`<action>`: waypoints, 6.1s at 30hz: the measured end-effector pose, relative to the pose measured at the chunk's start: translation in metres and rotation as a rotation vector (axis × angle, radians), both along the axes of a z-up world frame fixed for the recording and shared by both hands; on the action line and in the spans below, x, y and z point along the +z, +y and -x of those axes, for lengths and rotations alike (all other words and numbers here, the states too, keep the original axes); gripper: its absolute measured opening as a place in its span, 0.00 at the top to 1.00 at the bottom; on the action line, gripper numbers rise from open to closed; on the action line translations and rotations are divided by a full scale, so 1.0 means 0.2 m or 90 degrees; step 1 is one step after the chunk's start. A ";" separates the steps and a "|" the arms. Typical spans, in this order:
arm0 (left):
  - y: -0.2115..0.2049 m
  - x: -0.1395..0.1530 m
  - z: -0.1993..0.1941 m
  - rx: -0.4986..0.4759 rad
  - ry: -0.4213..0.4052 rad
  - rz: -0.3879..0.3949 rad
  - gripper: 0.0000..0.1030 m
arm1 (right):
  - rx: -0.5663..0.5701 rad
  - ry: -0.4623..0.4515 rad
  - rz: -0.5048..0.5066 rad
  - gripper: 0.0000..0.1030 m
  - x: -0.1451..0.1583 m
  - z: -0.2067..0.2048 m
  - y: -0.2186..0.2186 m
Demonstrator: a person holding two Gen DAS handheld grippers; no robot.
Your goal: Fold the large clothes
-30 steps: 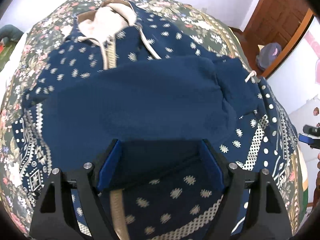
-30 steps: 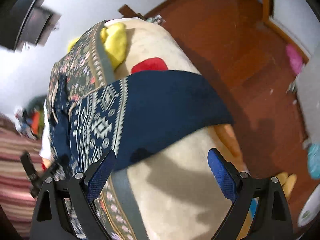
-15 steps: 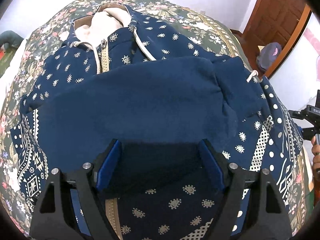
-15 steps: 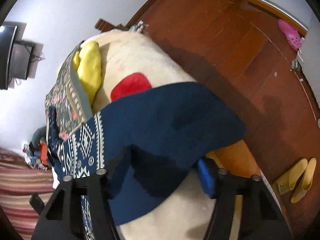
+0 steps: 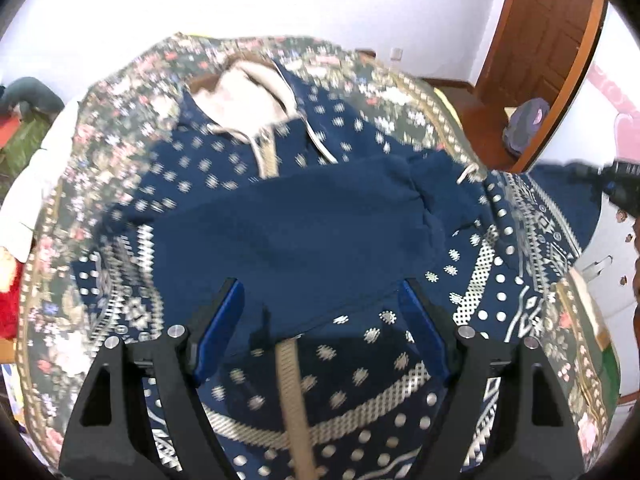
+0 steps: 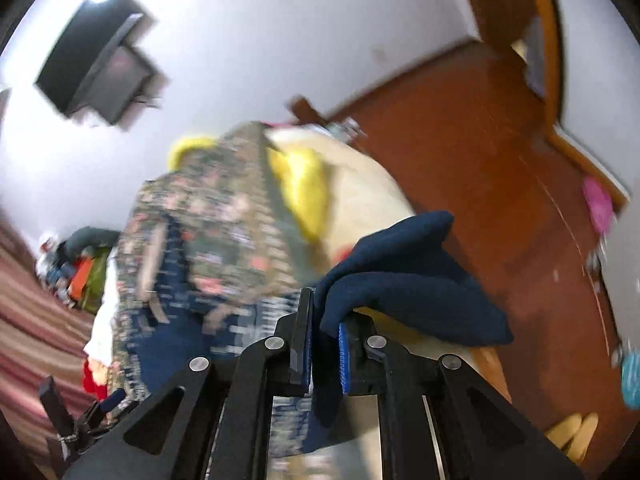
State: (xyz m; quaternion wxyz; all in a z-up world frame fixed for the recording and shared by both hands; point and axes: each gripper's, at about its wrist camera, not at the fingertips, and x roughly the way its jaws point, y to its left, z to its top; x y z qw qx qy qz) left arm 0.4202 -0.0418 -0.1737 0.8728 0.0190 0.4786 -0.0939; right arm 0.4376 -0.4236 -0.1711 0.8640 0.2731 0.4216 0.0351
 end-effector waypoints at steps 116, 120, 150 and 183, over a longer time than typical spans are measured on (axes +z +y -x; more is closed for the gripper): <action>0.50 -0.39 -0.03 0.043 0.063 -0.060 0.58 | 0.301 0.061 0.409 0.20 -0.34 0.06 1.18; 0.49 -0.41 -0.04 0.054 0.055 -0.066 0.91 | 0.296 0.070 0.387 0.17 -0.41 0.06 1.16; 1.27 -0.40 0.16 0.259 0.077 -0.044 0.92 | 0.287 0.107 0.407 0.10 -0.40 -0.02 1.06; 0.81 -0.07 -0.72 0.112 0.022 0.042 0.28 | 0.294 0.105 0.129 0.10 -0.21 -0.93 1.39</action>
